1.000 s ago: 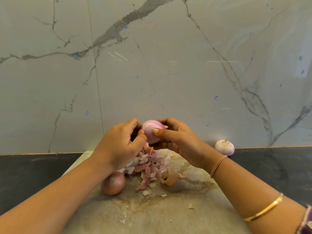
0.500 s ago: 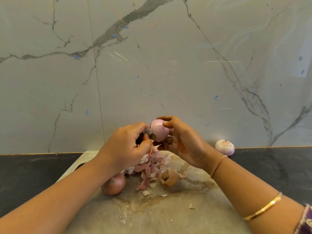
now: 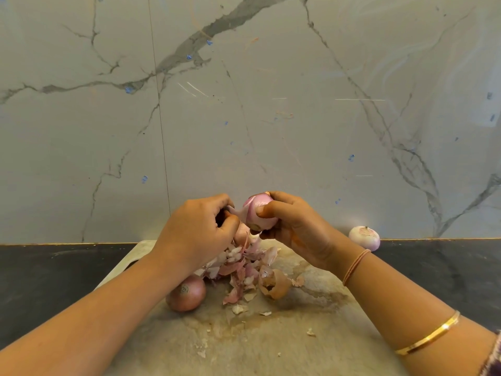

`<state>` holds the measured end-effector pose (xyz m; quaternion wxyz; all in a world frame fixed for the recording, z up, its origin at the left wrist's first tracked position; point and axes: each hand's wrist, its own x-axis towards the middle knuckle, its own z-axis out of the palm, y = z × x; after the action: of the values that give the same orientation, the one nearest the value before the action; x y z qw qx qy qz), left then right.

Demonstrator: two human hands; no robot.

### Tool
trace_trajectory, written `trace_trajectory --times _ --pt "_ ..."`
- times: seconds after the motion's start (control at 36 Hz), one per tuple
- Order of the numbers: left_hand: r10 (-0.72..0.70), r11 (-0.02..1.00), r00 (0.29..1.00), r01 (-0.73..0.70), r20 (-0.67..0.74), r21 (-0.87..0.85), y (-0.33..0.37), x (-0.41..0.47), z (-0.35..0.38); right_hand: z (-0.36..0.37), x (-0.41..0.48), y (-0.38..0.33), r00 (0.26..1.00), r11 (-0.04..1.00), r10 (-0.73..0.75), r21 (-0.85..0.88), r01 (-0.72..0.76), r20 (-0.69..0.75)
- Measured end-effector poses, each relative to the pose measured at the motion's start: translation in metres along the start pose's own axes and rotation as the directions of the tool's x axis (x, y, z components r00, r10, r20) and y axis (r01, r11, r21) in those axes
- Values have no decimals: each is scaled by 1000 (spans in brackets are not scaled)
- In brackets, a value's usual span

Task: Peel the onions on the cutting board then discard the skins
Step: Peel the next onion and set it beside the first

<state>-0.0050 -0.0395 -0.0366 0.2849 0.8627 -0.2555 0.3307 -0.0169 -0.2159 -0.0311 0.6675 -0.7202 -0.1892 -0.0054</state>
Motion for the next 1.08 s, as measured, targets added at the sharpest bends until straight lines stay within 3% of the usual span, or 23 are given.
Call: trace_trajectory --times 0.28,0.61,0.72,0.89,1.08 --pt "5 996 999 -2 -35 95 -2 3 -5 2 -5 -5 999 992 13 -126 -8 38" --pt "-270 936 962 273 -42 223 -26 10 -5 -3 -6 -6 997 998 61 -2 -61 55" --pt "-299 924 954 286 15 254 -26 10 -9 -4 -4 -5 999 1000 18 -22 -18 34" --pt "-123 978 983 97 136 182 -16 7 -5 -3 -3 -3 998 981 -64 -182 62 -4" --pt "-44 991 996 53 80 -120 -1 3 -8 1 -8 -4 985 900 -170 -404 163 20"
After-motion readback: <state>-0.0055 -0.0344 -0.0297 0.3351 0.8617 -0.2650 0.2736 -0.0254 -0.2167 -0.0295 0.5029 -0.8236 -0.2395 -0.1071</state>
